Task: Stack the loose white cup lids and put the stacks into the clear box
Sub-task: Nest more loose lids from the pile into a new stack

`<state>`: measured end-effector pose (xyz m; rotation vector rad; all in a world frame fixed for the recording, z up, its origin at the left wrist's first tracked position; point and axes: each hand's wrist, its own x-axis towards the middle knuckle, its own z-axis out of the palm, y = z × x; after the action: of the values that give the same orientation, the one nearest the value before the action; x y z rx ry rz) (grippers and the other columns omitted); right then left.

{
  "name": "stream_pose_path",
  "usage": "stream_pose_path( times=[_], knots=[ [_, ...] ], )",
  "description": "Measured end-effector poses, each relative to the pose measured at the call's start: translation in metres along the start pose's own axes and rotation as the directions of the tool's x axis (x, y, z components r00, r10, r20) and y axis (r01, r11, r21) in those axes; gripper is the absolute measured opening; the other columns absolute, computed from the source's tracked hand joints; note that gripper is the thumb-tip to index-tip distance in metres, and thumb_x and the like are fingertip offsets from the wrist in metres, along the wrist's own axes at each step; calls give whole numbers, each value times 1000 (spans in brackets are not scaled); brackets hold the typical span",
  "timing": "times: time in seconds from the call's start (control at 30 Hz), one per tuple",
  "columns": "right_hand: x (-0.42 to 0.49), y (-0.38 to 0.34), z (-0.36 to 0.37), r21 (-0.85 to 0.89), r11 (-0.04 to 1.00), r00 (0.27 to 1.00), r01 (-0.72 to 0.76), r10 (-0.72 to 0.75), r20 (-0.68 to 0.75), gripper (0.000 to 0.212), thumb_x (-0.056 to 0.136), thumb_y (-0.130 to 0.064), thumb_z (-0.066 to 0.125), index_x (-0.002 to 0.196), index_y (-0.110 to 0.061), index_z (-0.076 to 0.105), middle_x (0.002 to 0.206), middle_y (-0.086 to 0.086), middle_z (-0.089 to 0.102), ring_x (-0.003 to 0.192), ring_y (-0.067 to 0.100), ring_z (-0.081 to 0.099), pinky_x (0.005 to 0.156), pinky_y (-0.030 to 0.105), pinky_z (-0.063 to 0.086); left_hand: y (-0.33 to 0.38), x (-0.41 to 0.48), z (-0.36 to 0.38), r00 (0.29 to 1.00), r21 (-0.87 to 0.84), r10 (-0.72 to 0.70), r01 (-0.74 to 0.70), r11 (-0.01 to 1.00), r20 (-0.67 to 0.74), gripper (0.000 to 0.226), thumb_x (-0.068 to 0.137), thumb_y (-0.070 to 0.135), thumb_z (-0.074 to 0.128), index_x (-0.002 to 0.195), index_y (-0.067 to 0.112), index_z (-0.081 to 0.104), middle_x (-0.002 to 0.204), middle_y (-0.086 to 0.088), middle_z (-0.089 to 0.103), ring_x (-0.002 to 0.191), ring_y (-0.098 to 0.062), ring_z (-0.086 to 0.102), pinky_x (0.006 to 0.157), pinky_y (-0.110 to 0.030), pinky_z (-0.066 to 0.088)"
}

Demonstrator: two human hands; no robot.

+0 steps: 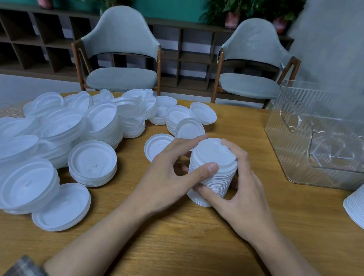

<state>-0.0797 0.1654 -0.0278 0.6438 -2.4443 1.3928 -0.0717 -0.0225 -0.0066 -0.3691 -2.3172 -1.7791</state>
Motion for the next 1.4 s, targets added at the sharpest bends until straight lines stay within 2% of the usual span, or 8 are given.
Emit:
stream_pose_path(
  times=[0.2,0.4,0.5,0.6,0.87,1.17,1.27,1.4],
  knots=[
    [0,3,3,-1,1000,1000,17,-17,10,89,79,-39,89,147,-48,33,141,-31,49,128,-6,51,97,4,37,-4,1,0,1000,-25,-1,1,1000,1,50,92,38,76,141,36,64,132,17,64,120,0,60,95,-19,52],
    [1,5,-2,-54,998,999,33,-35,-38,86,78,-39,90,145,-45,37,143,-35,45,132,-12,45,100,1,30,-11,5,-8,999,-8,-18,17,1000,-43,43,99,53,63,137,33,67,127,18,69,121,-4,63,100,-28,52],
    [1,5,-4,-54,998,999,18,-21,-41,86,78,-40,90,144,-49,35,143,-39,44,131,-15,43,98,-2,29,-22,11,-22,964,296,74,5,955,-255,24,98,32,70,121,26,75,112,16,74,107,-2,66,93,-28,53],
    [1,6,-5,-58,998,999,7,-10,-40,86,78,-42,89,141,-55,32,140,-43,42,129,-18,41,96,-3,29,-35,13,-31,983,652,62,68,755,-174,32,88,29,77,119,24,74,112,10,73,108,-13,65,92,-39,54],
    [1,5,-6,-40,999,999,-2,0,-38,84,77,-41,90,139,-53,34,139,-40,45,129,-16,43,95,-3,30,-34,13,-33,992,749,53,52,660,-116,31,90,11,74,117,26,76,101,9,74,96,-13,70,80,-37,57],
    [1,4,-7,-36,999,999,7,-9,-43,84,76,-46,89,141,-51,36,140,-40,44,129,-18,41,96,-4,28,-21,13,-30,931,573,220,-15,819,-291,22,84,17,86,104,18,77,94,9,73,83,-12,66,76,-35,56],
    [2,1,-7,-21,1000,996,14,-16,-91,75,77,-53,82,142,-42,45,140,-31,48,129,-17,42,96,-3,28,-7,10,-27,887,305,160,-23,952,-433,23,90,20,82,112,23,77,101,11,74,94,-8,69,79,-15,53],
    [3,1,-5,-2,1000,992,27,-27,-124,70,82,-55,75,144,-33,52,139,-28,51,129,-12,45,96,0,33,6,10,-23,893,-209,-109,17,978,-436,44,95,21,78,137,22,68,113,-2,76,100,-13,76,92,-33,61]
  ],
)
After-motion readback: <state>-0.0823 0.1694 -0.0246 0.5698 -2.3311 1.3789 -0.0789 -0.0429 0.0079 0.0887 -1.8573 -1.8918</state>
